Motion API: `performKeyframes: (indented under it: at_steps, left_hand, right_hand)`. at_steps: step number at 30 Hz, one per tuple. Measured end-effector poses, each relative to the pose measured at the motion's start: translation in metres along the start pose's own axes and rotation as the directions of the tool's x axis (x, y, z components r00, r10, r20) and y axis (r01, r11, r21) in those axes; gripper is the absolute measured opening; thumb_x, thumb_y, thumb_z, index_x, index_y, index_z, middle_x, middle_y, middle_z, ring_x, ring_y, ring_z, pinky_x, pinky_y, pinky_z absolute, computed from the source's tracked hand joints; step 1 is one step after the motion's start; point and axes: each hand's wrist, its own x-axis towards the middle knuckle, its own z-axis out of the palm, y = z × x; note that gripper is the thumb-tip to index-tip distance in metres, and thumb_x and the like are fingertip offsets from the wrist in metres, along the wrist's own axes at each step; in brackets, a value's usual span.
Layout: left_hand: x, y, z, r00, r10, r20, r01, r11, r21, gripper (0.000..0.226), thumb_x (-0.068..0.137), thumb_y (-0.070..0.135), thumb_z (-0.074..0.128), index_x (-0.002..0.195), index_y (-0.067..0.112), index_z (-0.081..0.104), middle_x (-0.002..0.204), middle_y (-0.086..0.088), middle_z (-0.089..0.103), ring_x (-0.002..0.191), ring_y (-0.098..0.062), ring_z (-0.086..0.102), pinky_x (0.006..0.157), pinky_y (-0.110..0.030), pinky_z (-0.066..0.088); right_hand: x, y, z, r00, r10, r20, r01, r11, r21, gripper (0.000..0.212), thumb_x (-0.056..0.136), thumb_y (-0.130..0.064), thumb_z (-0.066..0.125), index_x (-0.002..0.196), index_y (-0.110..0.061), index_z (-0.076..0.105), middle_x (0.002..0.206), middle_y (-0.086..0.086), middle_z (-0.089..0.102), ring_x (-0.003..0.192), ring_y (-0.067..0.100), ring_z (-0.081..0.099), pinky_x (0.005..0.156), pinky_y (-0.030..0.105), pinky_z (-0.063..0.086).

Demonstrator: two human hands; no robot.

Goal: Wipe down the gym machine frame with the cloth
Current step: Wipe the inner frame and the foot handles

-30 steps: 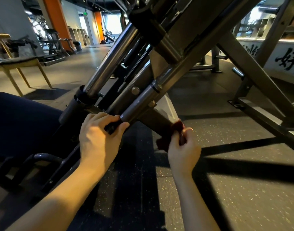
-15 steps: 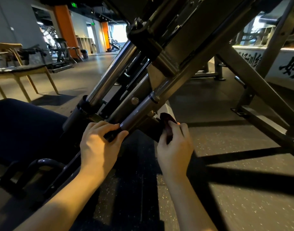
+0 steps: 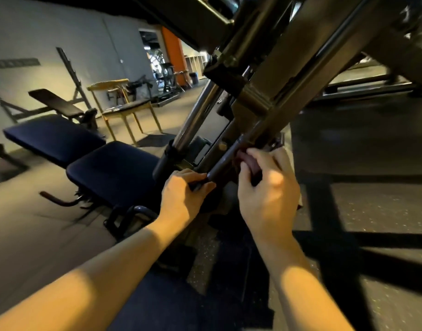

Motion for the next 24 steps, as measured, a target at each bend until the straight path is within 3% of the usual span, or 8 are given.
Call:
performKeyframes:
  at_steps: [3,5,8,12,16,21,24]
  left_hand:
    - [-0.003,-0.008,0.005,0.998,0.052,-0.018,-0.051,0.999,0.017,0.054,0.083,0.058,0.064,0.125,0.026,0.070,0.113,0.008,0.065,0.102,-0.008,0.057,0.088,-0.027,0.049]
    - [-0.003,-0.016,0.011,0.995,0.085,-0.046,-0.086,0.996,-0.015,0.054,0.082,0.055,0.069,0.127,0.026,0.069,0.117,0.007,0.065,0.107,-0.008,0.057,0.090,-0.022,0.046]
    - [0.002,-0.029,0.014,0.995,0.101,-0.003,-0.100,0.983,-0.155,0.051,0.082,0.050,0.074,0.128,0.028,0.069,0.124,0.006,0.066,0.116,-0.012,0.060,0.101,-0.033,0.050]
    - [0.008,-0.043,0.009,0.976,0.218,0.014,-0.208,0.948,-0.239,0.055,0.080,0.053,0.070,0.128,0.026,0.070,0.118,0.007,0.067,0.115,-0.016,0.062,0.100,-0.041,0.052]
    - [0.020,-0.051,0.003,0.942,0.330,0.061,-0.303,0.915,-0.265,0.042,0.084,0.045,0.070,0.121,0.025,0.073,0.114,0.005,0.068,0.110,-0.017,0.063,0.097,-0.041,0.053]
    - [0.041,-0.060,-0.002,0.908,0.407,0.098,-0.352,0.869,-0.347,0.035,0.083,0.053,0.065,0.101,0.026,0.080,0.097,-0.001,0.073,0.095,-0.022,0.067,0.082,-0.034,0.055]
    - [0.047,-0.075,0.005,0.873,0.487,0.020,-0.458,0.834,-0.309,0.022,0.089,0.045,0.071,0.102,0.028,0.079,0.096,0.004,0.071,0.097,-0.018,0.060,0.079,-0.029,0.047]
  right_hand:
    - [0.008,0.005,0.013,1.000,0.020,-0.016,-0.019,1.000,0.023,0.026,0.092,-0.017,0.071,0.117,-0.012,0.069,0.113,0.008,0.060,0.098,0.017,0.062,0.079,0.028,0.056]
    - [0.005,0.003,0.026,0.995,0.078,-0.069,-0.077,0.997,0.024,0.029,0.091,-0.019,0.071,0.120,-0.016,0.068,0.116,0.007,0.058,0.100,0.018,0.061,0.084,0.029,0.054]
    - [0.002,-0.006,0.044,0.974,0.098,-0.203,-0.100,0.995,0.004,0.028,0.091,-0.020,0.070,0.118,-0.015,0.070,0.115,0.008,0.059,0.102,0.014,0.060,0.088,0.023,0.050]
    - [0.001,-0.015,0.062,0.959,0.062,-0.275,-0.086,0.993,-0.075,0.027,0.092,-0.023,0.069,0.117,-0.013,0.071,0.116,0.008,0.058,0.101,0.003,0.050,0.086,0.010,0.044]
    - [-0.011,-0.018,0.071,0.982,0.002,-0.188,-0.045,0.974,-0.224,0.031,0.093,-0.023,0.071,0.123,-0.014,0.069,0.119,0.006,0.056,0.104,0.003,0.047,0.085,0.004,0.037]
    - [-0.039,-0.029,0.089,0.998,-0.043,-0.040,0.023,0.916,-0.402,0.028,0.092,-0.018,0.073,0.119,-0.014,0.069,0.105,-0.008,0.043,0.087,0.001,0.044,0.076,0.008,0.038]
    - [-0.046,-0.032,0.090,0.999,-0.025,0.032,0.038,0.860,-0.509,0.031,0.094,-0.024,0.070,0.123,-0.015,0.067,0.104,-0.007,0.042,0.083,-0.002,0.038,0.069,0.005,0.035]
